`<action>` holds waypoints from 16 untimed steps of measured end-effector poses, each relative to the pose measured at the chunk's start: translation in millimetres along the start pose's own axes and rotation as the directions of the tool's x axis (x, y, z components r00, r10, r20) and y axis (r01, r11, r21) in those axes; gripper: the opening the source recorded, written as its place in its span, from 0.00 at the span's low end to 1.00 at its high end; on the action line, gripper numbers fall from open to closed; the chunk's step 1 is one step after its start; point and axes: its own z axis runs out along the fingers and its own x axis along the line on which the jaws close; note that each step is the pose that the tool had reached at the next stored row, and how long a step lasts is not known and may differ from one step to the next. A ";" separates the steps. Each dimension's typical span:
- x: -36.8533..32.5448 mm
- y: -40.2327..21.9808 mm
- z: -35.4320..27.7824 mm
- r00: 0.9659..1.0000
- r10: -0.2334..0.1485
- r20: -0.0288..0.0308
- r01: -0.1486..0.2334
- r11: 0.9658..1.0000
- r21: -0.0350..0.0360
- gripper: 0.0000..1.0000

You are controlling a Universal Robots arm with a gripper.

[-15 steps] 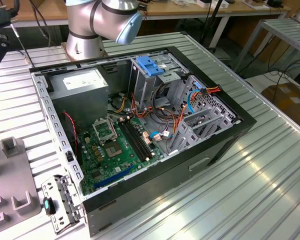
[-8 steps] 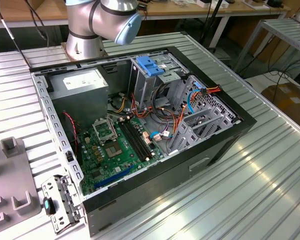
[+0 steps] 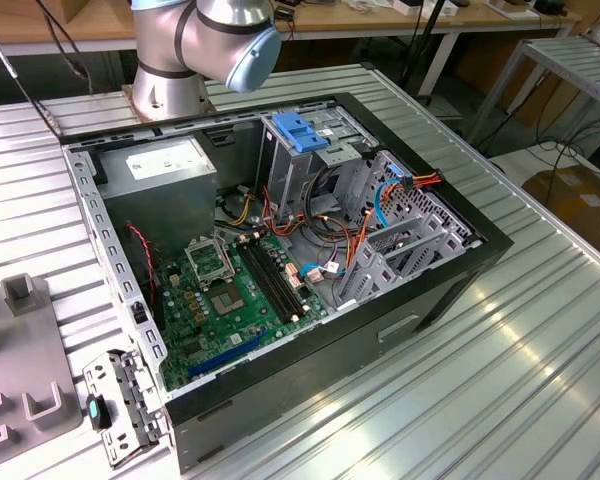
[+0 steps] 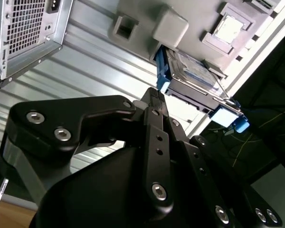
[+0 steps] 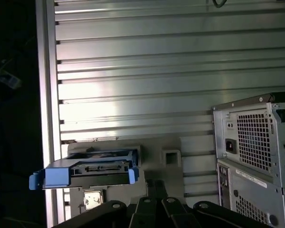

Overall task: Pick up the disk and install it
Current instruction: 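Reach for the disk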

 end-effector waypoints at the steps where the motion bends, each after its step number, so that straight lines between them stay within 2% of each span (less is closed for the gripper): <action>1: 4.0 -0.3 0.0 1.000 0.000 -0.001 0.000 1.000 0.000 0.11; 4: 17.4 -1.2 -0.1 1.000 0.000 -0.003 0.000 1.000 0.000 0.11; 5: 27.5 -1.9 0.0 1.000 0.000 -0.005 0.000 1.000 0.000 0.11; 7: 37.1 -2.7 0.1 1.000 0.000 -0.007 0.000 1.000 0.001 0.11; 10: 58.0 -4.5 0.6 1.000 -0.002 -0.009 0.002 1.000 0.001 0.11; 12: 61.4 -5.0 0.7 1.000 -0.004 -0.009 0.004 1.000 0.001 0.11; 16: 61.4 -5.0 0.7 1.000 -0.004 -0.009 0.004 1.000 0.001 0.11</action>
